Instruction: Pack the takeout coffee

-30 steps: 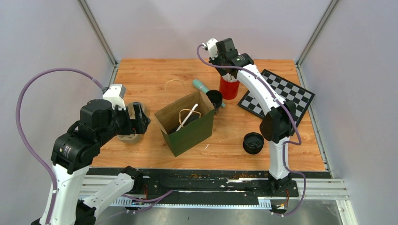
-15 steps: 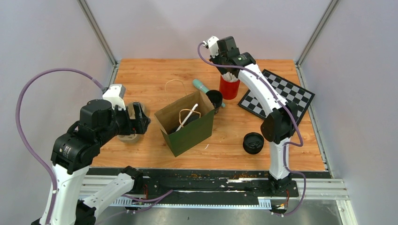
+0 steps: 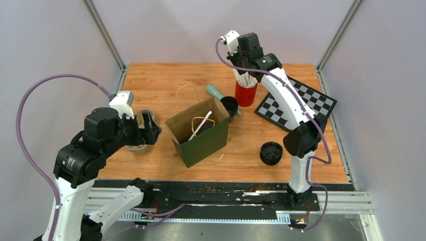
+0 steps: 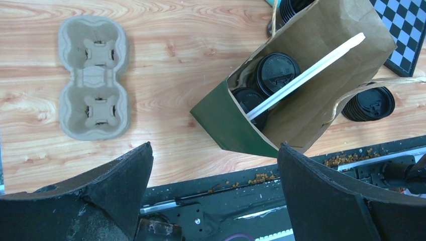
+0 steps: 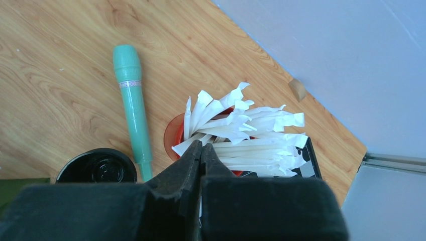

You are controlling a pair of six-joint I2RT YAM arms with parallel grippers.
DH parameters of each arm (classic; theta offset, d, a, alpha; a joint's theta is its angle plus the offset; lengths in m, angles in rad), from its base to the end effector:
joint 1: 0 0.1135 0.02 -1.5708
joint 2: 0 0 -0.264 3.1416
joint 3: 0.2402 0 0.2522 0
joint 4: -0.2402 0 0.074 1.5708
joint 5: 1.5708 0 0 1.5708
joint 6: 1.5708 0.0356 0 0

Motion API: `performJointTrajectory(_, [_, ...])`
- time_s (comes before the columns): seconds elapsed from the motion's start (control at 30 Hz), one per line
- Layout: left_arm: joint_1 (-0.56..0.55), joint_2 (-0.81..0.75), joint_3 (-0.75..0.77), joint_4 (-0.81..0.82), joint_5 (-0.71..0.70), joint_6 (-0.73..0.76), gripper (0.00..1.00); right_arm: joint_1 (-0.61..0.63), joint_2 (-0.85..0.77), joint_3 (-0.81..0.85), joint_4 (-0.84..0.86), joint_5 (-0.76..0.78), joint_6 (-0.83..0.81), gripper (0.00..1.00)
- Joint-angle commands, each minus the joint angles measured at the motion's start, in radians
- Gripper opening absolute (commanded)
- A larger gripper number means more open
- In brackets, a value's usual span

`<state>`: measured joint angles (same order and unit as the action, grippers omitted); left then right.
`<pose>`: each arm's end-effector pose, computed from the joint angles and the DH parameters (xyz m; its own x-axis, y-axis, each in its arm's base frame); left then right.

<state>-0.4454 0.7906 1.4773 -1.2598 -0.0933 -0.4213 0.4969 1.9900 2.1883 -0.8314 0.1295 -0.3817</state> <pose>0.0715 -0.0305 0.4435 -0.5931 -0.1680 -0.7874 0.1269 0.9463 -0.2975 0.3924 0.2076 0.3971 -0.3407 -0.6049 -0.7197 -0.5475 0.7500 -0.3712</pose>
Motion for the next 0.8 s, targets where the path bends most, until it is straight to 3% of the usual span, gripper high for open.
performJointTrajectory(0.0, [-0.003, -0.006, 0.01, 0.022, 0.007, -0.004, 1.0, 0.006, -0.076, 0.058, 0.007, -0.001, 0.024, 0.0])
performJointTrajectory(0.13, [-0.003, -0.01, 0.003, 0.023, 0.009, -0.003, 1.0, 0.006, -0.1, 0.004, 0.04, -0.042, 0.015, 0.0])
performJointTrajectory(0.33, [-0.003, -0.01, 0.007, 0.017, 0.011, 0.002, 1.0, 0.005, -0.063, -0.011, 0.011, 0.026, 0.02, 0.18])
performJointTrajectory(0.6, [-0.003, -0.005, 0.023, -0.008, 0.0, 0.01, 1.0, -0.026, -0.061, -0.083, -0.015, 0.002, -0.031, 0.23])
performJointTrajectory(0.77, [-0.003, -0.004, 0.028, -0.024, -0.01, 0.013, 1.0, -0.079, -0.11, -0.175, 0.007, -0.109, -0.082, 0.24])
